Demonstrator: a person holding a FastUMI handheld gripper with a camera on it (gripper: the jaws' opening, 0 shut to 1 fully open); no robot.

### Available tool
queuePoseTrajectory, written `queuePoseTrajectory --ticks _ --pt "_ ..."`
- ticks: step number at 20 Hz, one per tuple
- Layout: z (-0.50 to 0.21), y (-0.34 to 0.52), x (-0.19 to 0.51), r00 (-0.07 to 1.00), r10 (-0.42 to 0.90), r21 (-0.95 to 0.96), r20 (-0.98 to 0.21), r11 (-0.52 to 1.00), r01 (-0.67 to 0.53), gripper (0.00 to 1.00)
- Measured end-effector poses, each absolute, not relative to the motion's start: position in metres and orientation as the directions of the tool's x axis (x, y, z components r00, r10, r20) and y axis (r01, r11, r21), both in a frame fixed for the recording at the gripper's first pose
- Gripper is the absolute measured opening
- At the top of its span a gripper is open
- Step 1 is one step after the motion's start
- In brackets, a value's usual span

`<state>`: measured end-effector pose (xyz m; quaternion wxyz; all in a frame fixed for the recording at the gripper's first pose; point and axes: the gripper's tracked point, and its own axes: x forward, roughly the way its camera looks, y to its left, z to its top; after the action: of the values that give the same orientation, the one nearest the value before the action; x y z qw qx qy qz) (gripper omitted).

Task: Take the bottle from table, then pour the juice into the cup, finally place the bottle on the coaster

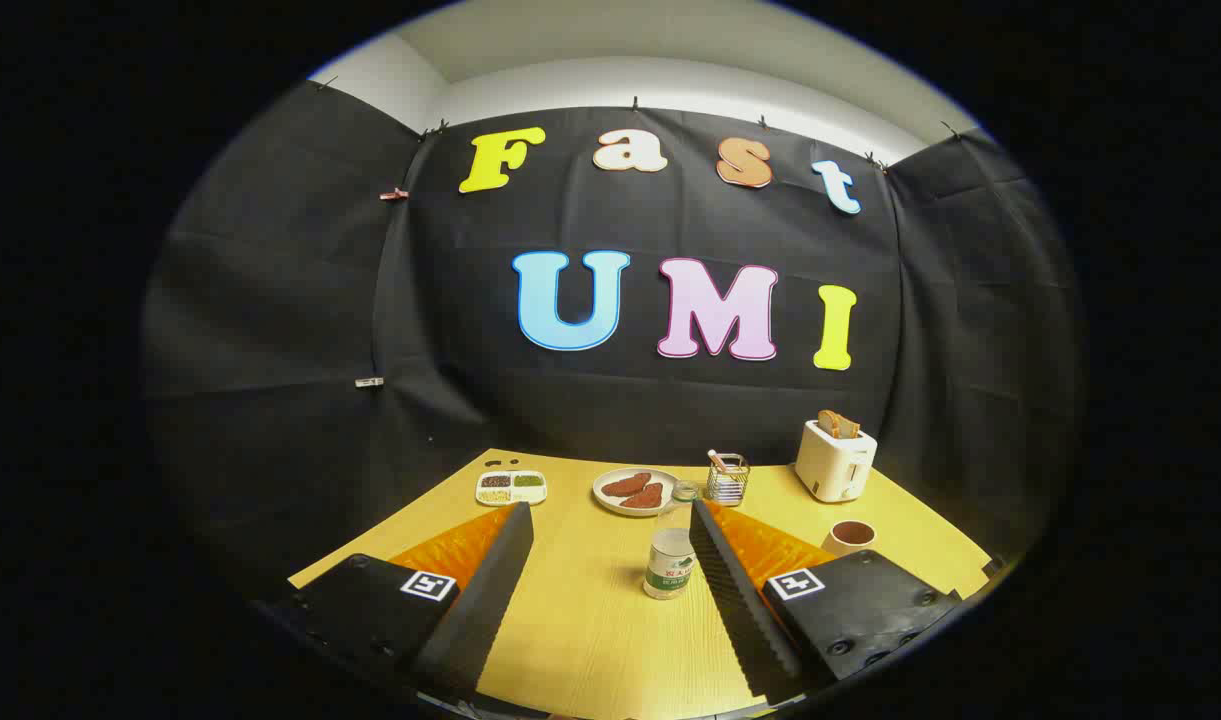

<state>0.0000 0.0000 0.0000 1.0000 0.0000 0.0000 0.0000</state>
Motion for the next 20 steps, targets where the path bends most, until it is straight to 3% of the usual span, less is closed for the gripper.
queuePoseTrajectory --ticks 20 --pt "-0.062 -0.036 0.064 0.983 -0.152 0.041 -0.101 0.987 0.156 0.97"
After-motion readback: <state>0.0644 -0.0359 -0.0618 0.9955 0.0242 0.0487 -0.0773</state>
